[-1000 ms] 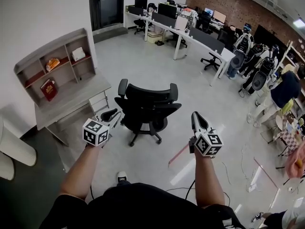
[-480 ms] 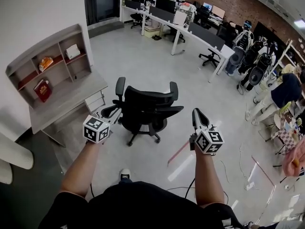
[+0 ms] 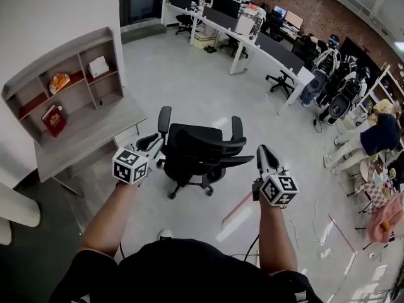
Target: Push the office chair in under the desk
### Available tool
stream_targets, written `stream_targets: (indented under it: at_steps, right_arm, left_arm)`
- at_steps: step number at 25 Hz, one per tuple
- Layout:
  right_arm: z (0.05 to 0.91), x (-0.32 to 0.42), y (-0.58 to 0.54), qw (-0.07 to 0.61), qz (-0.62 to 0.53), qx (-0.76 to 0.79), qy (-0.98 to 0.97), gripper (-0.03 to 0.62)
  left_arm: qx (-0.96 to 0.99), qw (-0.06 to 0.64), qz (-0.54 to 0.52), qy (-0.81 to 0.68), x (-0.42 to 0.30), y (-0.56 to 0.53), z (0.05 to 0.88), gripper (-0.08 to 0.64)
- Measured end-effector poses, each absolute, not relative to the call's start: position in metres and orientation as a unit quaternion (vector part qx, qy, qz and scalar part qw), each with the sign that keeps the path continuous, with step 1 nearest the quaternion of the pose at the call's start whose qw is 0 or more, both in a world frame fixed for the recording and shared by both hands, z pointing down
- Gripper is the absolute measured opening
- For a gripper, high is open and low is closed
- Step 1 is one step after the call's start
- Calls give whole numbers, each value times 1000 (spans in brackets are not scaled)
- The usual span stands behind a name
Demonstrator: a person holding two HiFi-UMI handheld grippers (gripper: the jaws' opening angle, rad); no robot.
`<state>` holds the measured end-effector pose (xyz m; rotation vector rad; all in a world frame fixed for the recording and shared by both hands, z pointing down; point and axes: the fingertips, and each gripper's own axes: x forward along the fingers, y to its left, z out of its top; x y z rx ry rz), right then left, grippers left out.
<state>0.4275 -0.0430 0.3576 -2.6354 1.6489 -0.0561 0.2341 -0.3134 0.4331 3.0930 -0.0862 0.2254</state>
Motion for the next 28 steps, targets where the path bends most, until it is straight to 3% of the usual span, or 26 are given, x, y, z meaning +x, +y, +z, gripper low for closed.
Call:
stream_targets:
  at_steps: [15,28]
  right_arm:
    - [346,436,-117,-5,-9,-863,506,17]
    - [352,464,-102,10,-5,-876,482,15]
  left_arm:
    - [998,31,59,10,268,-405,435,91]
    - [998,19,60,25,305,-403,430,91]
